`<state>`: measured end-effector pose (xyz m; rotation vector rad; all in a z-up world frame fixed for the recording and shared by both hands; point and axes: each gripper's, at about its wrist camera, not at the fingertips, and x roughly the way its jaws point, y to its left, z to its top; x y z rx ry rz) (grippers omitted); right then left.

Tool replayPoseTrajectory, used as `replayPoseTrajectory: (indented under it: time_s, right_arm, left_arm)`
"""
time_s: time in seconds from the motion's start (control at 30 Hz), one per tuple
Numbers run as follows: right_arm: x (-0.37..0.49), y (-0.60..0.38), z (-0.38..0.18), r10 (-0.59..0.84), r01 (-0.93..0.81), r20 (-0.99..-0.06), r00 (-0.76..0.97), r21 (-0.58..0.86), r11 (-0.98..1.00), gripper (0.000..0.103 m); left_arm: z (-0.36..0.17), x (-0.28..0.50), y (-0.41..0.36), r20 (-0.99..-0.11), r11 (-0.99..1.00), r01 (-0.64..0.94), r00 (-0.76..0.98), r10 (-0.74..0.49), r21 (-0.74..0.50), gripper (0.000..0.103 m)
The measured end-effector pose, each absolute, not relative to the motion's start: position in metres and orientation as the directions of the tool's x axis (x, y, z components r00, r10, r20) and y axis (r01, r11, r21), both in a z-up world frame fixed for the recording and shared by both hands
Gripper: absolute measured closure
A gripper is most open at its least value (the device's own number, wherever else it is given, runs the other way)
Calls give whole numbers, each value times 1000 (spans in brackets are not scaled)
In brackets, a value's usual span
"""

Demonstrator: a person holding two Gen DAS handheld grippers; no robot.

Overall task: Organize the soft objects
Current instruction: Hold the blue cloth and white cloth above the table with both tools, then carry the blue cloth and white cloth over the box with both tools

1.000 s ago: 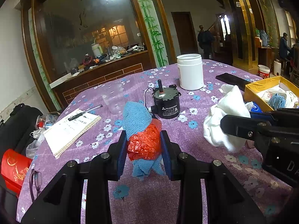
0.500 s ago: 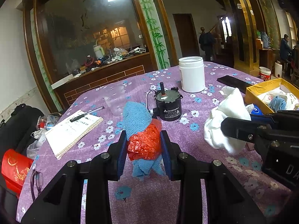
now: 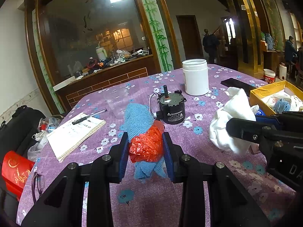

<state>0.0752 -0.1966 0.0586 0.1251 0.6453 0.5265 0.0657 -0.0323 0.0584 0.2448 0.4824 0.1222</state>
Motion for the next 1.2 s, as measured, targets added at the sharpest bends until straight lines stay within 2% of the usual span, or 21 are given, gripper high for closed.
replayPoseTrajectory:
  time_s: [0.3, 0.67, 1.2]
  right_arm:
    - [71, -201, 68, 469, -406, -530, 707, 240, 882, 84]
    - [38, -271, 98, 421, -325, -478, 771, 273, 905, 83]
    - [21, -409, 109, 309, -137, -432, 847, 383, 913, 83]
  left_arm:
    - [65, 56, -44, -418, 970, -53, 896, 151, 237, 72]
    - [71, 54, -63, -460, 984, 27, 886, 58, 175, 72]
    - [96, 37, -207, -528, 939, 335, 813, -246, 79, 72]
